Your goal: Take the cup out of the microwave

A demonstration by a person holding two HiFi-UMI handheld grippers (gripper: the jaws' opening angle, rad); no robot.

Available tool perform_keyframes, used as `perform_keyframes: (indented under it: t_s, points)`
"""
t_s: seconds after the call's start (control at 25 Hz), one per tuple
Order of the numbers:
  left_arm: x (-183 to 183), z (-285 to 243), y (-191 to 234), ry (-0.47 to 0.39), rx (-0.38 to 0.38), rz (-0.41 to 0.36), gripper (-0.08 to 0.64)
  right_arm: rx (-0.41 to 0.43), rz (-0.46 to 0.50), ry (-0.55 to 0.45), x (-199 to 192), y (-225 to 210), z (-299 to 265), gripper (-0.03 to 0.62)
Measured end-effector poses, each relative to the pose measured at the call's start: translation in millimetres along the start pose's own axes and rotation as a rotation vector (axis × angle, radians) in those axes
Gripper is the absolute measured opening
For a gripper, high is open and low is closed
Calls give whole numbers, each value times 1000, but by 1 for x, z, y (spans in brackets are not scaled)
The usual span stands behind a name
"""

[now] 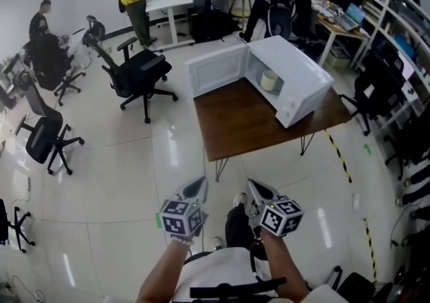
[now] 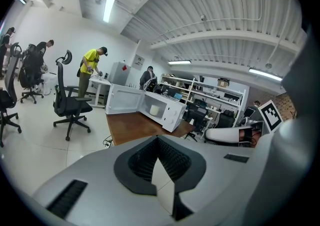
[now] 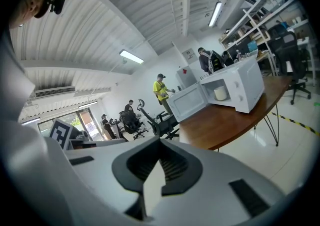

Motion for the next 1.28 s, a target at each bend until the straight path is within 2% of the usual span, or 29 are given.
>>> perform_keyframes:
  t_s: [0.24,0.56,0.8,1.28]
  points:
    - [13,-42,8,19,-23,-23,3,-19,-6,-35,26,-22,-25,8]
    - [37,-106,21,41,-60,-35,3,-30,-14,-35,57,-56,-65,8]
    - [60,-169,28,59,-87,-49,3,-54,-22,-45,95,-93,-99,8]
    - [106,-295,51,94,-108,-75,3,-45,-20,-59,160,-160,-164,8]
Point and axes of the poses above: the fingertips, and each gripper's own axes: z backward along the fingers, y to its left, x out of its top, the point moved 4 cm from there along z, backward along the fingers, and after that the axes turned 11 degrees about -x, right-handed, at the moved point
